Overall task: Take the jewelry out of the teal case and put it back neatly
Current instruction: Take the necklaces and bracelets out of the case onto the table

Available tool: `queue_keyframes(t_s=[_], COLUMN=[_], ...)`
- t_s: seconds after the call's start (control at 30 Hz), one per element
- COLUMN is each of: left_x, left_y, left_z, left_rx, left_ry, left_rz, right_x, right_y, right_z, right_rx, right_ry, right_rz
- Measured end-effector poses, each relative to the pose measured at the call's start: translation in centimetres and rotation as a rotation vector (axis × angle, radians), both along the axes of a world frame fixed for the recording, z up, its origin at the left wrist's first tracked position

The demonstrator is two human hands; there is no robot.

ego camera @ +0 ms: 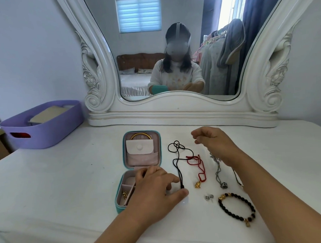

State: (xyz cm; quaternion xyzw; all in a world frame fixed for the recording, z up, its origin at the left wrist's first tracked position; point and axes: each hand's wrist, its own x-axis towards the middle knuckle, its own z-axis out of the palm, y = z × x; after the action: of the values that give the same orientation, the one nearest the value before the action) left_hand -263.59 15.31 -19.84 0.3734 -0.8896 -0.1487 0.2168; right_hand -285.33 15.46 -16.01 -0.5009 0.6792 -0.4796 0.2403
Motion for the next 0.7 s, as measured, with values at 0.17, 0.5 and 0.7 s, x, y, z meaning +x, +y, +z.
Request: queue_keyframes(t_s=[0.17, 0.5, 0.7], left_x=[0.5, -0.6, -0.9], left_y=[-0.2, -0.5, -0.7], left_z=[0.2, 1.2, 1.9], left_rx=[-0.052, -0.029, -0.031], left_ry=[0.008, 0.018, -0.025], left_rz=[-0.022, -0.054, -0.120], right_x=[-0.4, -0.5, -1.1], right_y=[2.6, 5.8, 7.2], right_z=[0.5, 0.7, 0.7], right_rx=[-0.046, -0.145, -0.191], right_ry=[-0.012, 0.007, -0.013], right_rz=[-0.042, -0.113, -0.153])
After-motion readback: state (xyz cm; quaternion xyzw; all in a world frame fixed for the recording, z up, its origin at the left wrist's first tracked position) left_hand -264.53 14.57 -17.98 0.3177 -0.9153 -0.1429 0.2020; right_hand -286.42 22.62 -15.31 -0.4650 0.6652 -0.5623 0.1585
